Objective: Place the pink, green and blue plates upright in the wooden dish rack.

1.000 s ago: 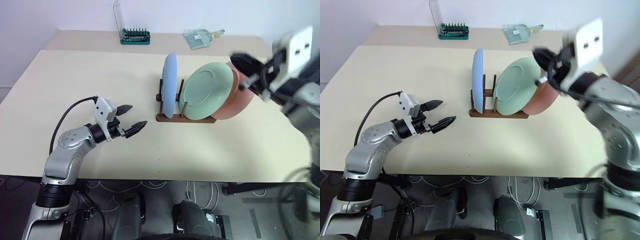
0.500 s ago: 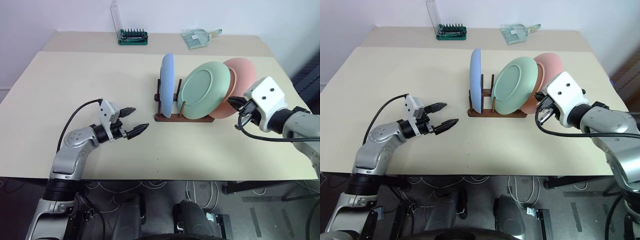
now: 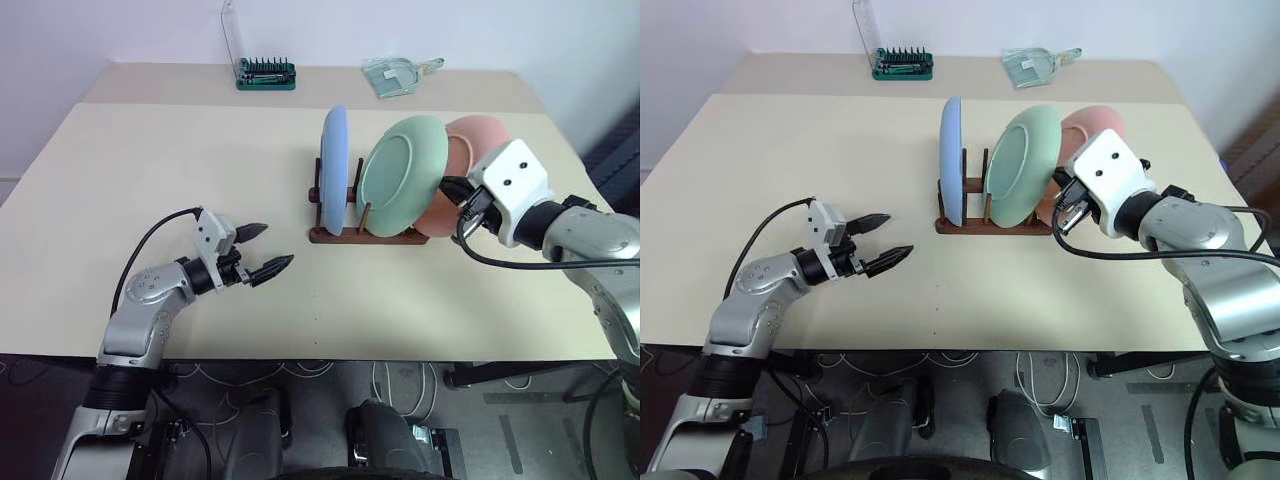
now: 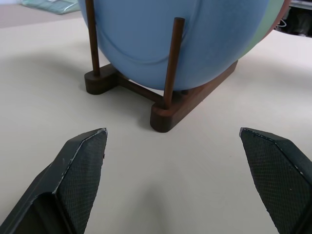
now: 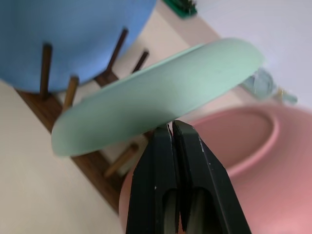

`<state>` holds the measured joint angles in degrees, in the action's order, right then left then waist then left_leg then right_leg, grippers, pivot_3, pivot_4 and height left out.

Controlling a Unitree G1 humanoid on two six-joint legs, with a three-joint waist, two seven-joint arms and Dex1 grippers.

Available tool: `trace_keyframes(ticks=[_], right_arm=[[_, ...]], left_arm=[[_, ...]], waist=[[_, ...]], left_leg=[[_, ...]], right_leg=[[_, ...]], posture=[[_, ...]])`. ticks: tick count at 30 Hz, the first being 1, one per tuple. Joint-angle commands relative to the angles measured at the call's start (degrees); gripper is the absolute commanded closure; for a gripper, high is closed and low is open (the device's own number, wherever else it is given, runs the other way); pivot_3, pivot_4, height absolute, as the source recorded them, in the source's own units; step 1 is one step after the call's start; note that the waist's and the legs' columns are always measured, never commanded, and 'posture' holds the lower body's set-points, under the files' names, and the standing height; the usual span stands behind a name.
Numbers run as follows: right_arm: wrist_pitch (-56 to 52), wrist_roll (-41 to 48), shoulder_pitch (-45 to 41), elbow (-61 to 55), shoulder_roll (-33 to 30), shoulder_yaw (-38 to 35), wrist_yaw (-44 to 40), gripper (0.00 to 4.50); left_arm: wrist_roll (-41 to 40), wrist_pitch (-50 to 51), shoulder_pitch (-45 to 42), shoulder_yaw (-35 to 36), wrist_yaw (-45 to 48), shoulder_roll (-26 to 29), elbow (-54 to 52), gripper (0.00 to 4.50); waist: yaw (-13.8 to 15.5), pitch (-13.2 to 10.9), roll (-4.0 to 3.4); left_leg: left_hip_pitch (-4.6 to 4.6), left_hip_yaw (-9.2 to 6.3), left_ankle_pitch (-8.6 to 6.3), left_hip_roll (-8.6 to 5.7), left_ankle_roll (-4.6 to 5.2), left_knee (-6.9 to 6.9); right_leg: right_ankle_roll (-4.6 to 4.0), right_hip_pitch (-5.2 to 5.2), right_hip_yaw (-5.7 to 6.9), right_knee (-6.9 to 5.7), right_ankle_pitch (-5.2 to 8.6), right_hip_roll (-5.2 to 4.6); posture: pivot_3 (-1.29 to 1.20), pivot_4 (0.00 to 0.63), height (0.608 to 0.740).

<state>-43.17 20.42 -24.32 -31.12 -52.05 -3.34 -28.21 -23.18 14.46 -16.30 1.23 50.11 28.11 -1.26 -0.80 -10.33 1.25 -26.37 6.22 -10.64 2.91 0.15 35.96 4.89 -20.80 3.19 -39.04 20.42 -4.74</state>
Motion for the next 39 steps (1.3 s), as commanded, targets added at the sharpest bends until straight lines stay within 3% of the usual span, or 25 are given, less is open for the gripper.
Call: trace_keyframes(ticks=[1, 18, 26, 31, 39], right_arm=[[1.4, -0.6, -1.9, -1.3, 0.9, -1.1, -0.7, 4.45], [0.5, 1.0, -3.3, -4.9, 3.5, -1.8, -3.8, 4.45], [1.5, -2.9, -5.8, 0.4, -3.4, -10.5, -3.1, 4.45], [4.6, -9.1, -1.7, 7.2, -9.0, -14.7, -3.0, 4.45], [9.4, -13.8, 4.7, 12.5, -7.8, -11.6, -3.7, 4.45]], left_arm=[[-0.7, 0.2, 0.0, 1.0, -0.7, 0.2, -3.7, 0.0], [-1.3, 5.4, -1.7, 0.2, -3.2, -0.5, -8.2, 0.0], [-2.2, 8.6, -2.2, 0.0, -4.7, -0.6, -11.3, 0.0], [-2.6, 10.8, -3.4, -0.4, -5.5, -1.0, -12.7, 0.0], [-2.8, 13.3, -4.9, -1.1, -6.7, -1.9, -14.5, 0.0]], waist=[[0.0, 0.0, 0.0], [0.0, 0.0, 0.0], [0.1, 0.0, 0.0], [0.1, 0.0, 0.01], [-0.1, 0.0, -0.05]], left_leg=[[0.0, 0.0, 0.0, 0.0, 0.0, 0.0], [0.01, 0.0, 0.0, 0.0, 0.0, 0.03], [0.0, 0.0, 0.0, -0.02, 0.01, 0.06], [0.02, 0.0, 0.0, -0.02, 0.01, 0.06], [0.08, 0.02, 0.03, 0.0, -0.04, 0.09]], right_leg=[[0.0, 0.01, 0.0, 0.0, 0.0, 0.0], [0.0, 0.02, 0.01, -0.02, 0.0, 0.01], [0.0, 0.03, 0.01, -0.02, 0.0, 0.0], [0.01, 0.08, 0.01, 0.0, 0.0, 0.01], [0.01, 0.1, 0.01, -0.05, 0.0, 0.07]], posture=[[0.0, 0.15, 0.732], [0.0, 0.15, 0.732], [0.0, 0.15, 0.732], [0.0, 0.15, 0.732], [0.0, 0.15, 0.732]])
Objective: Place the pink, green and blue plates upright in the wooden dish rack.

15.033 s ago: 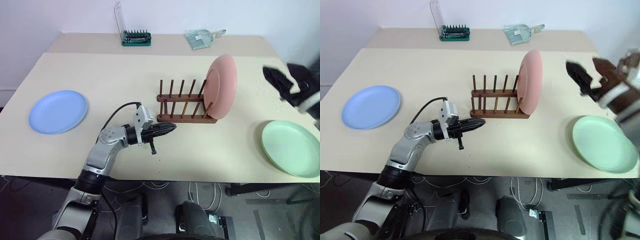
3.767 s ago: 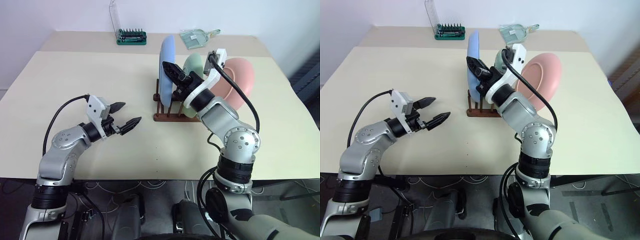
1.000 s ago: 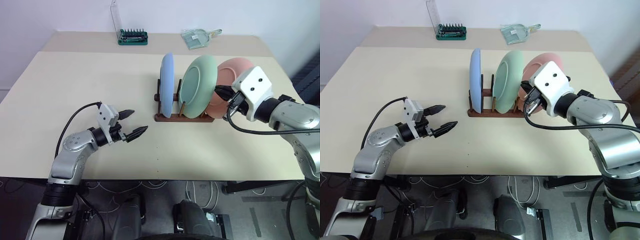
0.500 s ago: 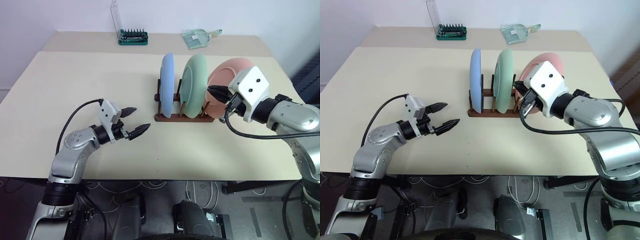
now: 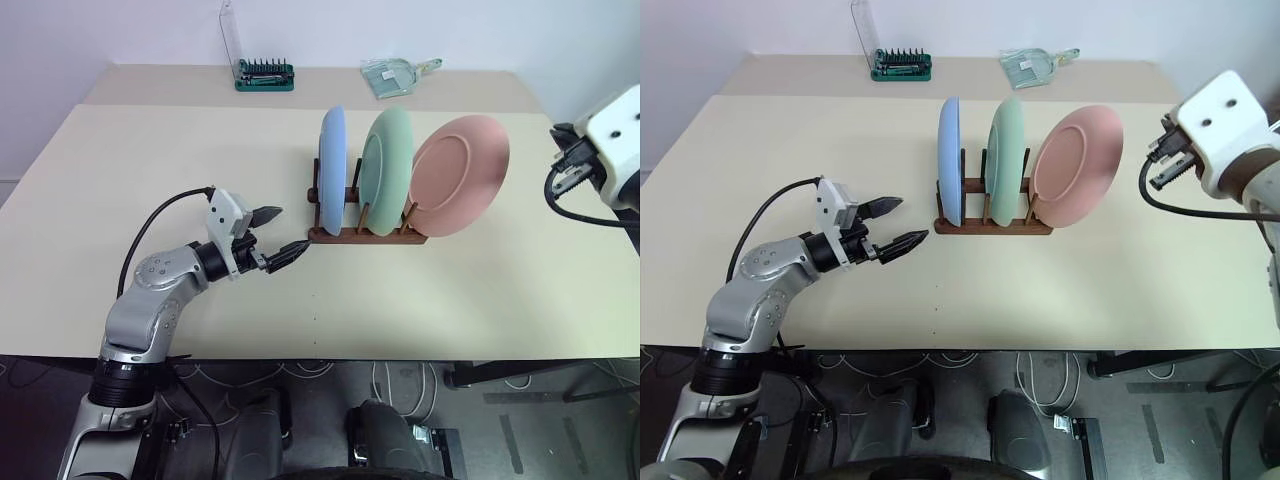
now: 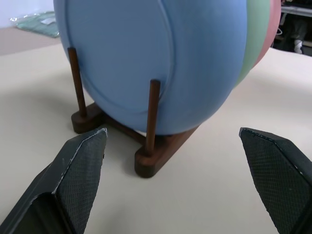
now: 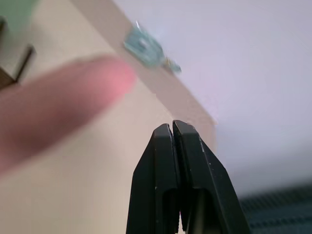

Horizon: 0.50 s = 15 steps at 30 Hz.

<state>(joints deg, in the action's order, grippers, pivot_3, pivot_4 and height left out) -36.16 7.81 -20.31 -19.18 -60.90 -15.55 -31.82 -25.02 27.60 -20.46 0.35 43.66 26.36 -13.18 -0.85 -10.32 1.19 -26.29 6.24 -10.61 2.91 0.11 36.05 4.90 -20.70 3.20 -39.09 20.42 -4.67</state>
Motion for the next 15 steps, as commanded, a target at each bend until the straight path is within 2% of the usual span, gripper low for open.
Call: trace_keyframes(ticks=[1, 7, 15], right_arm=[[2.8, -1.1, 0.7, 0.6, 1.8, 1.1, -0.1, 4.45], [3.2, 1.2, -1.6, -2.6, 6.0, 4.3, -1.7, 4.45], [1.5, 2.8, -4.1, -6.3, 7.0, 5.2, -3.7, 4.45]], left_arm=[[-0.9, 0.3, -0.7, -0.3, -0.2, -0.2, -2.6, 0.0], [-1.7, 1.0, 0.1, -0.3, 0.5, 0.6, -3.2, 0.0], [-2.3, 0.2, 2.1, 0.0, 2.4, 1.6, -2.7, 0.0]], waist=[[-0.1, 0.0, -0.01], [0.0, 0.0, -0.06], [0.1, 0.0, -0.07]], left_leg=[[0.0, 0.0, 0.0, 0.0, 0.0, 0.01], [0.0, 0.0, 0.01, -0.01, -0.01, 0.02], [0.0, -0.01, 0.01, 0.0, -0.01, 0.02]], right_leg=[[0.0, 0.01, 0.0, 0.0, 0.0, 0.0], [0.0, 0.0, 0.0, -0.01, 0.0, 0.02], [0.0, 0.01, 0.0, 0.0, 0.0, 0.01]], posture=[[0.0, 0.15, 0.732], [0.0, 0.15, 0.732], [0.0, 0.15, 0.732]])
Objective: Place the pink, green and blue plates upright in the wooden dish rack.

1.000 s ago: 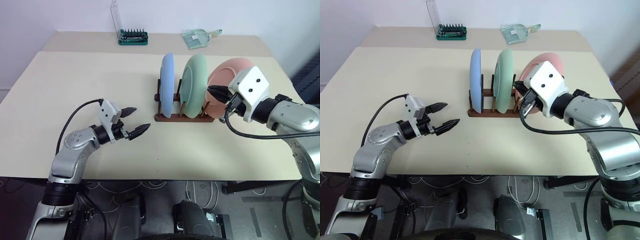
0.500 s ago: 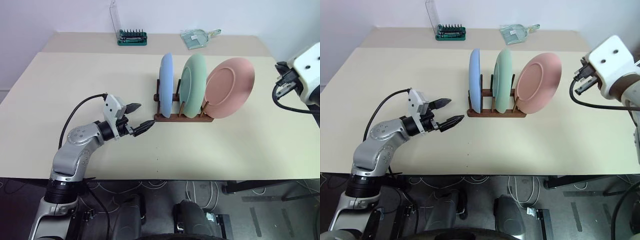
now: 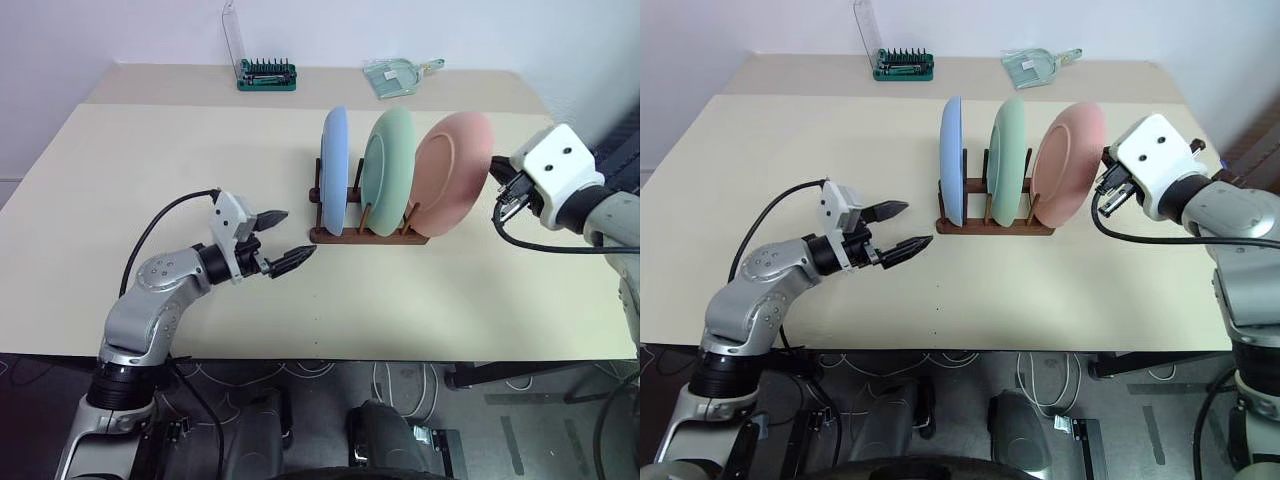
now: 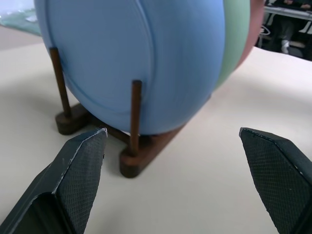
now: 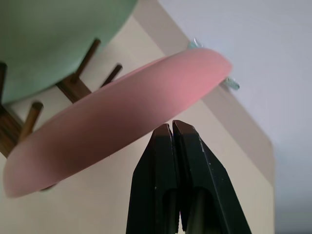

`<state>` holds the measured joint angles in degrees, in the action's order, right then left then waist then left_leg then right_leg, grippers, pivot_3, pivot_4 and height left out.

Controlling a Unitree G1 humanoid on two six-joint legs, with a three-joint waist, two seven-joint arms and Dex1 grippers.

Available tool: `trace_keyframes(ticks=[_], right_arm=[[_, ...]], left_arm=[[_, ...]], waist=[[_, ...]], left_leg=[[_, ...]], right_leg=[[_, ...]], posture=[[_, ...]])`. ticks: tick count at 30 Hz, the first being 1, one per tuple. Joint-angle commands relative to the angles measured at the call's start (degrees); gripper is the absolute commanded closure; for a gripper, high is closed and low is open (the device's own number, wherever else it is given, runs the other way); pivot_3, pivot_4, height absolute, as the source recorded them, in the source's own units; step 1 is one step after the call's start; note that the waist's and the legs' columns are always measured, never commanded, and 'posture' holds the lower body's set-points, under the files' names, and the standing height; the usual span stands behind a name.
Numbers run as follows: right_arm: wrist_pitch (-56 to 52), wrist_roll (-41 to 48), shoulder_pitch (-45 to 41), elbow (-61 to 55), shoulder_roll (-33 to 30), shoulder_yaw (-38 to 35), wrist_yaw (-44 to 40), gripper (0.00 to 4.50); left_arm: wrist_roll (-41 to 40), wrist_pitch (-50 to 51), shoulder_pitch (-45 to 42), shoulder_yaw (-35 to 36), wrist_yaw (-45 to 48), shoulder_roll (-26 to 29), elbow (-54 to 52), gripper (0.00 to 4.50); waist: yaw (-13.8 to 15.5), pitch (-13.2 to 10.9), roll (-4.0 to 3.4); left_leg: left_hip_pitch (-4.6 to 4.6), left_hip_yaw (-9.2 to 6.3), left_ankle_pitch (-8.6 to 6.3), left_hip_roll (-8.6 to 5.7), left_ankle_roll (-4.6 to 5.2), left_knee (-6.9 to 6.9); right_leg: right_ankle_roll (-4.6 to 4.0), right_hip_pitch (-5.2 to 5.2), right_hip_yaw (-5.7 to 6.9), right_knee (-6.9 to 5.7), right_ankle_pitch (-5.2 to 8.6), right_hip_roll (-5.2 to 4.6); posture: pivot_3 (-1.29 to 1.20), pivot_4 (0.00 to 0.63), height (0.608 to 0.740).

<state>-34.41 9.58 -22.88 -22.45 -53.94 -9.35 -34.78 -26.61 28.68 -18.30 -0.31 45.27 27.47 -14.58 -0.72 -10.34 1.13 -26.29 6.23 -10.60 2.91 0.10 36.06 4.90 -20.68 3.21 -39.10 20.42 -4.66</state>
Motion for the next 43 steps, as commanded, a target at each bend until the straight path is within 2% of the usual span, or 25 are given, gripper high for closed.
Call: trace_keyframes(ticks=[1, 10, 18, 26, 33, 37, 43], right_arm=[[-0.5, 1.3, -1.7, -3.5, 0.0, -1.0, -1.0, 4.45], [-1.6, 0.6, -1.0, -3.7, -1.0, -2.4, -1.3, 4.45], [-0.9, -0.2, 6.6, -1.2, -1.5, -8.7, -1.6, 4.45], [5.4, 0.9, 16.1, 4.1, 3.9, -13.6, -1.3, 4.45], [14.2, 2.7, 20.6, 11.4, 11.0, -15.6, -0.8, 4.45], [16.5, 2.9, 23.0, 13.5, 13.7, -16.2, 0.1, 4.45], [17.9, 3.1, 20.1, 16.9, 14.7, -14.8, 1.7, 4.45]], left_arm=[[-0.7, -1.2, 0.1, 0.6, 1.0, 0.5, -1.1, 0.0], [0.0, -3.6, 0.8, 0.1, 2.2, 0.0, 1.3, 0.0], [3.2, -9.2, 0.3, 1.6, 1.4, -0.2, 7.6, 0.0], [8.6, -18.4, -0.9, 5.3, 0.1, 3.7, 20.6, 0.0], [9.2, -20.5, -0.9, 6.8, 0.4, 5.6, 23.6, 0.0], [8.3, -19.5, 0.4, 7.7, 0.1, 5.5, 21.8, 0.0], [8.0, -18.4, 1.9, 7.9, -0.8, 5.2, 19.7, 0.0]], waist=[[0.0, 0.0, 0.0], [0.0, 0.0, 0.0], [0.1, 0.0, 0.0], [-0.1, 0.0, -0.01], [0.0, 0.0, -0.01], [-0.1, 0.0, -0.02], [-0.4, 0.0, -0.04]], left_leg=[[0.0, -0.01, 0.0, 0.0, 0.0, 0.0], [0.0, -0.01, 0.0, 0.0, 0.0, 0.0], [0.0, 0.0, -0.01, -0.01, 0.01, 0.01], [0.06, 0.01, -0.01, 0.0, 0.02, 0.0], [0.05, 0.01, -0.02, -0.04, 0.04, 0.0], [0.06, 0.01, -0.02, -0.03, 0.04, 0.01], [0.25, 0.02, -0.02, -0.01, 0.03, -0.01]], right_leg=[[0.0, 0.0, 0.0, 0.0, 0.0, 0.0], [0.0, 0.0, 0.0, 0.0, 0.0, -0.01], [0.0, 0.03, 0.01, 0.01, 0.0, -0.01], [0.0, 0.03, 0.01, -0.02, 0.0, 0.02], [0.01, 0.06, 0.03, 0.0, 0.0, 0.03], [0.01, 0.07, 0.03, -0.01, 0.0, 0.05], [0.01, 0.19, 0.01, -0.05, 0.0, 0.03]], posture=[[0.0, 0.15, 0.732], [0.0, 0.15, 0.732], [0.0, 0.15, 0.732], [0.0, 0.15, 0.732], [0.0, 0.15, 0.732], [0.0, 0.15, 0.732], [0.0, 0.15, 0.732]])
